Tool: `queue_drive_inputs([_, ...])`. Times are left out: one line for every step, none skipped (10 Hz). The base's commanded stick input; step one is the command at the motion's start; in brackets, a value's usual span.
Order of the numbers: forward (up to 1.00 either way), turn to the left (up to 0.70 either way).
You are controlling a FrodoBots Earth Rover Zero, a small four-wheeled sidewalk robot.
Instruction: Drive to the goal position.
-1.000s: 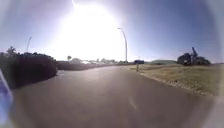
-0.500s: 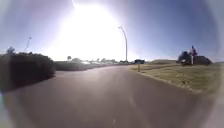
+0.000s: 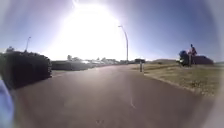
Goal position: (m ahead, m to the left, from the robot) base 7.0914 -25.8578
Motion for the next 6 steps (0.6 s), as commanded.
queue_drive_inputs([0.70,0.00])
queue_drive_inputs([0.70,0.00])
queue_drive_inputs([0.70,0.00])
queue_drive_inputs([0.70,0.00])
queue_drive_inputs([0.70,0.00])
queue_drive_inputs([0.70,0.00])
